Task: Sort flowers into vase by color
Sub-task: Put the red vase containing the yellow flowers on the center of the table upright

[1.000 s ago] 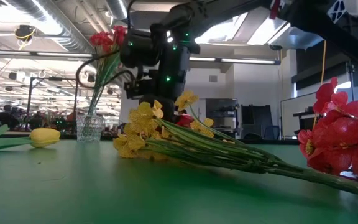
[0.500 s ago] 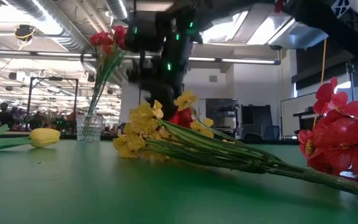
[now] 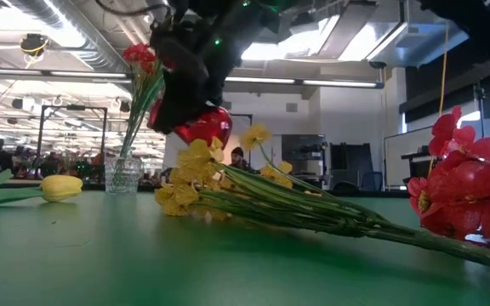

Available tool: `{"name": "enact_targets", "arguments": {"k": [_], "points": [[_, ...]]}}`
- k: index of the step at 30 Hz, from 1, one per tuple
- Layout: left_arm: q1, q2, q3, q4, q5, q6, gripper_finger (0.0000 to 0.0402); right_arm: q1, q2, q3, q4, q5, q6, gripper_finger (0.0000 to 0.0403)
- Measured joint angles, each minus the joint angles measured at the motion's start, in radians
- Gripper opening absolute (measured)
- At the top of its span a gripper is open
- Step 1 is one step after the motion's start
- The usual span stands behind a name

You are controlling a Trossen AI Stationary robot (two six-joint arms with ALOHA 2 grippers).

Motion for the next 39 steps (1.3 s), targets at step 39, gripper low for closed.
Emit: {"name": "enact_targets", "arguments": {"k": [39], "points": [[0.25,0.158,0.0,0.185,0.183,0.107,0.0005,-0.183,-0.266,-1.25,1.764,0.101,0.185,0.0154]]}}
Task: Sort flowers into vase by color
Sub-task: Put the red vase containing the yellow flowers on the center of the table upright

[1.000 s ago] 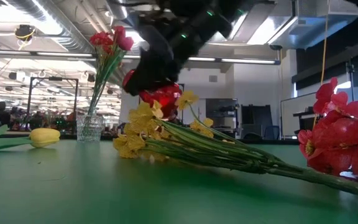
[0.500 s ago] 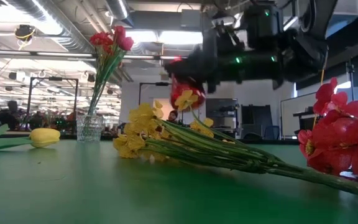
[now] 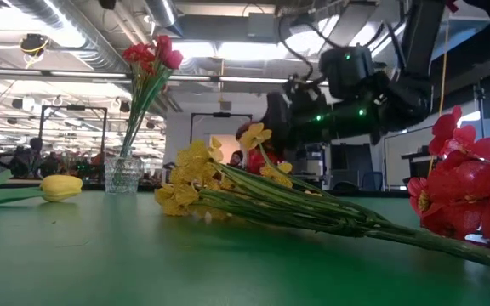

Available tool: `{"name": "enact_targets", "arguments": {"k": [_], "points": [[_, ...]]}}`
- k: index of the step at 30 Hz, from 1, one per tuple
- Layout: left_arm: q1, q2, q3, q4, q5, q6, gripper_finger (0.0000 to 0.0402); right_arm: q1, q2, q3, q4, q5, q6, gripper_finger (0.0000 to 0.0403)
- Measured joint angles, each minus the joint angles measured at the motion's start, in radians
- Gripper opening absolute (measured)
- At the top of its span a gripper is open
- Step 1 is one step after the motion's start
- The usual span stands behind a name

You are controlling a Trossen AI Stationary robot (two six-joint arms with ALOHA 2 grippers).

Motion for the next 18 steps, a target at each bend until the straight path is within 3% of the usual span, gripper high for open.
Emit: {"name": "enact_targets", "arguments": {"k": [5,9,18], "points": [[0.07,0.062,0.0,0.069,0.023,0.027,0.0005,-0.007,0.036,0.0,0.007,-0.001,0.019,0.0154],[0.136,0.148,0.0,0.224,0.083,0.112,0.0005,-0.004,0.049,0.0,0.047,-0.009,0.019,0.0154],[0.308,0.33,0.0,0.609,0.308,0.235,0.0005,0.034,0.051,0.0,0.163,-0.072,-0.02,0.0154]]}}
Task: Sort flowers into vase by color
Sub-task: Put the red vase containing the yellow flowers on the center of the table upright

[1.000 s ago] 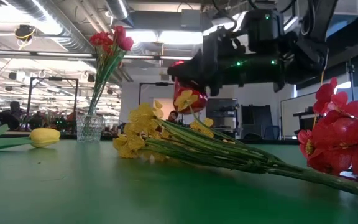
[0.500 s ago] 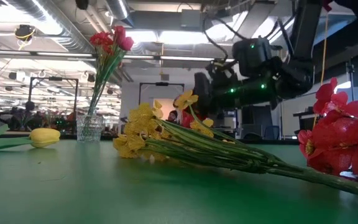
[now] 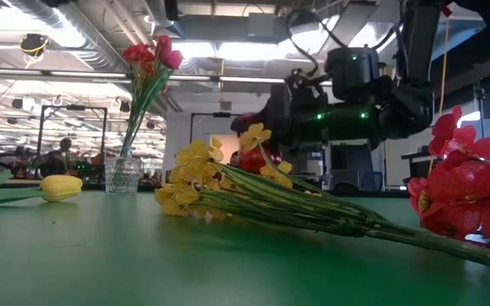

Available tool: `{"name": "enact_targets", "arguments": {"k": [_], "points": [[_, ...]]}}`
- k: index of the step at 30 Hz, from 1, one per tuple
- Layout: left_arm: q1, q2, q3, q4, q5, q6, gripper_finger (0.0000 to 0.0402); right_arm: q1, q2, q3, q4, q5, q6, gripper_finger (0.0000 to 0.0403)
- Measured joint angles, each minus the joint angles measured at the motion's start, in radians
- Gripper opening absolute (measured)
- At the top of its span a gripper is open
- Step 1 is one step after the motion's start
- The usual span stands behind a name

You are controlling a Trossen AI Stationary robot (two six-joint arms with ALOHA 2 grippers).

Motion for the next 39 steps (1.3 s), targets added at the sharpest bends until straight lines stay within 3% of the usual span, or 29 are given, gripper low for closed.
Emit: {"name": "enact_targets", "arguments": {"k": [7,19,29,39], "points": [[0.126,0.138,0.0,0.139,0.149,-0.008,0.0005,0.045,0.0,0.001,0.083,-0.017,-0.069,0.0154],[0.236,0.358,-0.001,0.284,0.195,-0.057,0.0005,0.047,0.0,0.001,0.1,-0.016,-0.081,0.0154],[0.25,0.346,-0.001,0.295,0.189,-0.026,0.0005,0.047,0.0,0.001,0.078,-0.017,-0.081,0.0154],[0.251,0.3,-0.001,0.2,0.157,0.001,0.0005,0.047,0.0,0.001,0.056,-0.017,-0.077,0.0154]]}}
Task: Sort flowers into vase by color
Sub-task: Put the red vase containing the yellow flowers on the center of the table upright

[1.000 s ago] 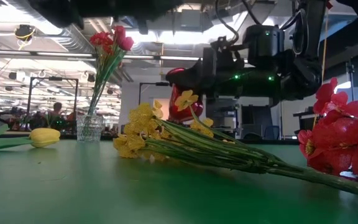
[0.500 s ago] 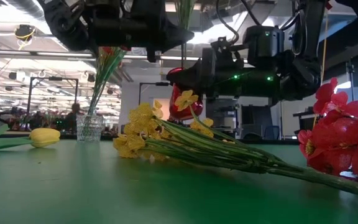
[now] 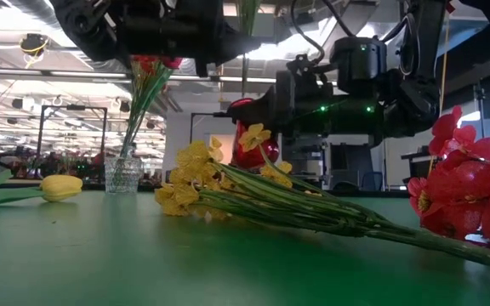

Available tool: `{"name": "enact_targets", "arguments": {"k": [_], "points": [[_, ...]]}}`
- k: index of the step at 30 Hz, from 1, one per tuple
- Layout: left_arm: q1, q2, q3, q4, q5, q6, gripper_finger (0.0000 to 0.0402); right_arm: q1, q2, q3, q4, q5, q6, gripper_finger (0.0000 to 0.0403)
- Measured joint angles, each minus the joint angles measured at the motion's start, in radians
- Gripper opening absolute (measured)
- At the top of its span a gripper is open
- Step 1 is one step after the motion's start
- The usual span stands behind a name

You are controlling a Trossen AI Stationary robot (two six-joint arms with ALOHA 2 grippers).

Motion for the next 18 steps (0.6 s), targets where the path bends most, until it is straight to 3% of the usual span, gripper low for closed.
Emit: {"name": "enact_targets", "arguments": {"k": [18], "points": [[-0.008,0.001,0.0,-0.072,0.009,-0.05,0.0005,-0.001,0.0,0.088,0.033,0.006,-0.039,0.0154]]}}
